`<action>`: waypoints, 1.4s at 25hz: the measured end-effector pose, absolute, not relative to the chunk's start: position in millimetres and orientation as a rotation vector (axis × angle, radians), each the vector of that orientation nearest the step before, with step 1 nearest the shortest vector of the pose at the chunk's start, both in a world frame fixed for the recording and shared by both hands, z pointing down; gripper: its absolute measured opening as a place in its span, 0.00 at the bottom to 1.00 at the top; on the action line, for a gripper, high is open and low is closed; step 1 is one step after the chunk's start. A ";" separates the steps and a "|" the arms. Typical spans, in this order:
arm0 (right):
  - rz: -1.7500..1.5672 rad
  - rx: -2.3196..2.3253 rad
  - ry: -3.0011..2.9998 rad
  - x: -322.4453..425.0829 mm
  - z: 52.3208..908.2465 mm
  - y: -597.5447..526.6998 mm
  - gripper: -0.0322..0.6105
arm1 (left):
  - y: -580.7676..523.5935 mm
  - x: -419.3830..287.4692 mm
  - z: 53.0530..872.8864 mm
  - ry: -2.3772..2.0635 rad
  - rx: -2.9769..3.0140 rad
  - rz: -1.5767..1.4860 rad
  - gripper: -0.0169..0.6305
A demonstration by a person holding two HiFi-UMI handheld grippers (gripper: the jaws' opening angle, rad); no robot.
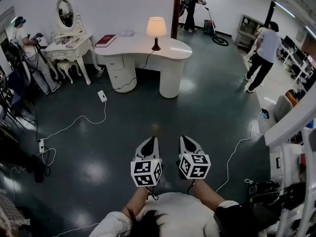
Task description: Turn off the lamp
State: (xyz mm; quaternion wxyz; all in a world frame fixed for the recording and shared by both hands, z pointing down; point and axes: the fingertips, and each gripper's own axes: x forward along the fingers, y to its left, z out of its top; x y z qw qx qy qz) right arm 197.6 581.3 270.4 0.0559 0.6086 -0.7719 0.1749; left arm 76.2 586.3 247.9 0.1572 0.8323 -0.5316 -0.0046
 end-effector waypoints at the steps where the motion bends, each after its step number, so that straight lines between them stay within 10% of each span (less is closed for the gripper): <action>1: 0.531 1.847 -2.340 196.7 270.5 581.0 0.05 | 586.0 75.8 248.2 -1.517 2.385 -0.013 0.04; 35: 0.629 1.850 -2.234 118.0 302.4 560.3 0.05 | 555.9 -18.2 267.9 -1.475 2.386 0.012 0.04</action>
